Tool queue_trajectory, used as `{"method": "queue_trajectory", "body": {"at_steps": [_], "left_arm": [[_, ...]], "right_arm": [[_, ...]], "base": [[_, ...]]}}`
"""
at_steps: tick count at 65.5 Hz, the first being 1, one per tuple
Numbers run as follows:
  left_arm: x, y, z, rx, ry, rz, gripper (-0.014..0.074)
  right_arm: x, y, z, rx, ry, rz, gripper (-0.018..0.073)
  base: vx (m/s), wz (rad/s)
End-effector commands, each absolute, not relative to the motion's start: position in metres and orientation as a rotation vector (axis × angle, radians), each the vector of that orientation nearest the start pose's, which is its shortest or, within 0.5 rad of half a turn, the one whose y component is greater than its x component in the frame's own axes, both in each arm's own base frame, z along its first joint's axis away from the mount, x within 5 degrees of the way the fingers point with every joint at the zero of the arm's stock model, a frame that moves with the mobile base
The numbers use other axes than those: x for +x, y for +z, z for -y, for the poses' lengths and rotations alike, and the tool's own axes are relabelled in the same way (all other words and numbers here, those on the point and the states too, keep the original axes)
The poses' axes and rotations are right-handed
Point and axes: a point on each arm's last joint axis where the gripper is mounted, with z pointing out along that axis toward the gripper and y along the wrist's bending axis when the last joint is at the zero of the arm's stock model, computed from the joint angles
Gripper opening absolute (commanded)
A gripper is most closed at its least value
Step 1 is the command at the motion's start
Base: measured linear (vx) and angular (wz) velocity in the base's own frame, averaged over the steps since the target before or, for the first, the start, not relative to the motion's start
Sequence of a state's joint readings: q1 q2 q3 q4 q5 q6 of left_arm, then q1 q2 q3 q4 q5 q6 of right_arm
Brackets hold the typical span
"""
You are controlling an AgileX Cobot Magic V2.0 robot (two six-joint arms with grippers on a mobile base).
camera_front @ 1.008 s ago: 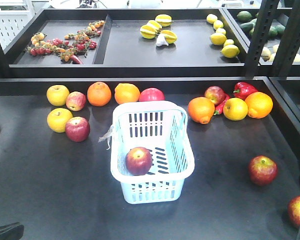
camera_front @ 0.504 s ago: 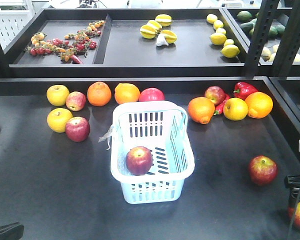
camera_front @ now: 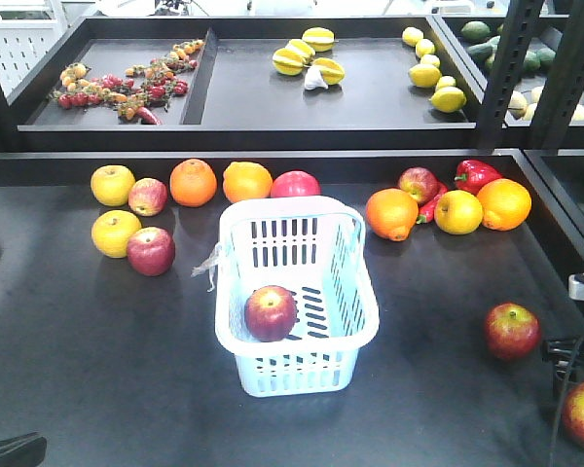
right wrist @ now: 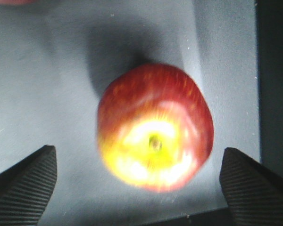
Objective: Pick three apples into basket with both arms
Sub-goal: 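Withdraw the right gripper from the basket toward the apples, then grasp a second red apple with the right gripper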
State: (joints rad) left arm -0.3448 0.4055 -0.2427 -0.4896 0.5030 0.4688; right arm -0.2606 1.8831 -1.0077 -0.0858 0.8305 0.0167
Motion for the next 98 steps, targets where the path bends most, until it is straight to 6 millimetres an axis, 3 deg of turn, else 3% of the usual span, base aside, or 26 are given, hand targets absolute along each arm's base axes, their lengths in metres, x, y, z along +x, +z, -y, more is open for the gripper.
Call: {"method": "queue_trajectory", "body": {"at_steps": [1, 23, 42, 53, 68, 75, 85, 91, 98], "left_arm": [[0.077, 0.24, 0.048, 0.471, -0.442, -1.98, -0.0008], [0.077, 0.24, 0.048, 0.471, -0.443, -1.98, -0.0006], [0.077, 0.24, 0.048, 0.471, -0.443, -1.98, -0.0006], [0.077, 0.24, 0.048, 0.471, -0.443, -1.98, -0.0006], [0.077, 0.24, 0.048, 0.471, -0.443, -1.98, -0.0006], [0.077, 0.24, 0.048, 0.471, -0.443, -1.98, -0.0006], [0.077, 0.24, 0.048, 0.471, -0.443, -1.98, -0.0006], [0.077, 0.24, 0.048, 0.471, -0.443, -1.98, -0.0006], [0.077, 0.24, 0.048, 0.471, -0.443, -1.98, -0.0006]], "right_arm": [[0.305, 0.136, 0.092, 0.343, -0.133, -3.13, 0.0654], [0.307, 0.117, 0.094, 0.344, -0.142, -3.162, 0.0596], [0.307, 0.121, 0.093, 0.351, -0.138, -3.153, 0.0309], [0.306, 0.143, 0.093, 0.357, -0.144, -3.09, 0.0193], [0.296, 0.203, 0.083, 0.387, -0.065, -2.914, 0.0184], [0.287, 0.238, 0.065, 0.331, 0.116, -2.81, 0.0184], [0.277, 0.283, 0.015, 0.083, 0.441, -2.608, 0.0187], [0.275, 0.3, -0.017, -0.054, 0.602, -2.494, 0.0187], [0.275, 0.306, -0.052, -0.163, 0.764, -2.42, 0.0187]], "base": [[0.0, 0.0], [0.0, 0.0], [0.0, 0.0], [0.0, 0.0], [0.0, 0.0], [0.0, 0.0], [0.0, 0.0], [0.0, 0.0], [0.0, 0.0]]}}
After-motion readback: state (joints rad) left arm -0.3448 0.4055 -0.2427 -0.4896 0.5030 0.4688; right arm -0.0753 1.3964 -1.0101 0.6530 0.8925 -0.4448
